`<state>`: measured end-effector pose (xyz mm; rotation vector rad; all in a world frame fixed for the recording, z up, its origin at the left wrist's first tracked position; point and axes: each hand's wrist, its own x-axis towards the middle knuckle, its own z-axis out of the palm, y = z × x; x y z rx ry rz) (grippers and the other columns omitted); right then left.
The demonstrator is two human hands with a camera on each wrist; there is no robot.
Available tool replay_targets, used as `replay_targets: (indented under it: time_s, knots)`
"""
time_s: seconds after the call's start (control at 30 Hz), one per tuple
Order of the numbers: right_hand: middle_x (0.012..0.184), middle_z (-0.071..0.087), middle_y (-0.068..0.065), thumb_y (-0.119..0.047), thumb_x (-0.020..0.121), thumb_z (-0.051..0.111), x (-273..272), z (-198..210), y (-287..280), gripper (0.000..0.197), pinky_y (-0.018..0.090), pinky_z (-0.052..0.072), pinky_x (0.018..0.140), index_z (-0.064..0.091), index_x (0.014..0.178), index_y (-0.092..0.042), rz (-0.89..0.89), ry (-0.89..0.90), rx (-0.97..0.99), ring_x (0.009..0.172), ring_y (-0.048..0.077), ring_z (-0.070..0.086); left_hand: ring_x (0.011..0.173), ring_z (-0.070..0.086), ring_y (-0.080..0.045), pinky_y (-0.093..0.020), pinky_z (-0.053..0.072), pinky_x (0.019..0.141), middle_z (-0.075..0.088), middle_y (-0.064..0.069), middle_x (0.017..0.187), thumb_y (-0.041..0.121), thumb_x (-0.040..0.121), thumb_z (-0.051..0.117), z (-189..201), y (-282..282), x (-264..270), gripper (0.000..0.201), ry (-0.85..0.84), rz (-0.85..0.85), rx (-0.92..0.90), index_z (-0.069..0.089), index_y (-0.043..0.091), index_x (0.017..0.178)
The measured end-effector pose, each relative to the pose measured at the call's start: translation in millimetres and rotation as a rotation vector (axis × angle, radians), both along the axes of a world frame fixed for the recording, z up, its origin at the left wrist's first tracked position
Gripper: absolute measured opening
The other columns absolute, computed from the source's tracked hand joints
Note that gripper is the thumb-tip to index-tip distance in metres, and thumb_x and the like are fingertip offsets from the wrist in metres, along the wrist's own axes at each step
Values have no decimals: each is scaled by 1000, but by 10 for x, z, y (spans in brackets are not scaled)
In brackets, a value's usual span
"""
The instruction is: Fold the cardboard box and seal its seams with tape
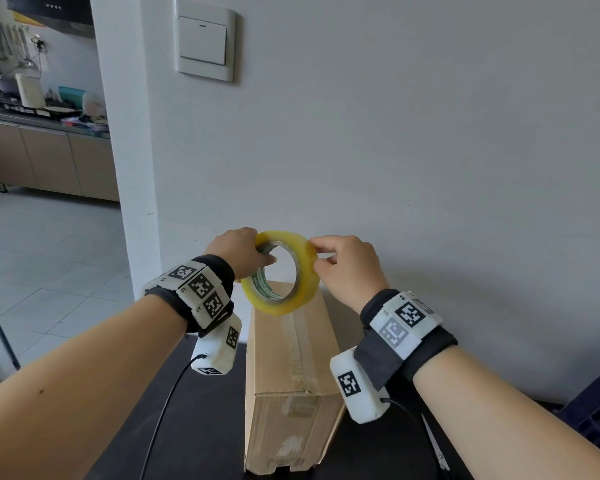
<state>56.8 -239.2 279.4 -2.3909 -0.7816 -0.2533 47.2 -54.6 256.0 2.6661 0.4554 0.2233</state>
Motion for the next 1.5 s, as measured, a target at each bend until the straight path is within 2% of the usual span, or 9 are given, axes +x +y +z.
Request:
replay_targets:
  time_s: [0.17,0.3,0.43,0.5,0.63,0.77,0.93,1.3,1.5]
  knots:
    - [97,75,0,-11,84,61,7,-31,-3,24,33,53,91,74,103,-17,22,-30,128,91,13,69,79,63,-26,-38,54,75,63,-5,86,42,87,60,-40,22,-22,29,-59,-2,-63,53,14,88]
    - [86,73,-3,-17,84,58,-51,18,-21,17,32,53,79,74,89,-20,3,-198,-194,84,20,66,83,56,-25,-31,40,67,59,-3,85,41,88,58,-65,-2,-74,26,-105,-15,99,49,16,88]
    - [83,65,-8,-17,81,60,-62,101,-52,10,25,40,69,68,81,-23,27,-241,-378,85,13,53,81,55,-24,-30,38,66,65,-5,93,42,90,55,-93,-45,-103,29,-137,-69,218,54,15,100]
    - [79,59,-10,-12,80,60,-66,93,-56,12,25,38,69,67,81,-22,42,-238,-336,86,11,49,80,54,-24,-29,39,67,66,-5,94,43,90,54,-95,-61,-122,31,-154,-73,218,55,15,102]
    - [76,64,-7,-2,78,56,-74,77,-35,22,26,42,67,61,90,-20,65,-287,-259,81,14,53,81,54,-24,-29,39,67,65,-6,94,43,91,54,-59,-88,-164,32,-179,-80,230,55,14,104]
    - [74,66,-7,-3,80,57,-84,85,-20,27,29,50,73,56,99,-21,98,-259,-293,78,15,58,80,56,-23,-30,40,66,65,-5,93,42,90,54,-45,-86,-207,31,-173,-83,222,56,15,103]
    - [75,62,-2,-1,78,55,-155,86,-5,36,31,48,72,46,107,-21,142,-229,-304,77,16,55,82,59,-24,-29,38,65,65,-5,91,42,91,53,-47,-93,-244,30,-169,-89,226,56,14,102]
    - [74,63,4,-2,76,58,-246,67,-8,35,34,51,77,43,100,-22,199,-61,-192,75,19,57,80,58,-23,-30,45,68,65,-3,90,40,90,54,-109,-70,-230,25,-122,-83,142,56,16,96]
    - [69,60,-3,-5,75,62,-184,46,-58,27,17,44,67,56,95,-23,154,11,1,70,12,56,82,58,-24,-31,44,68,62,-3,89,39,88,58,-121,-59,-202,22,-84,-87,9,53,17,89]
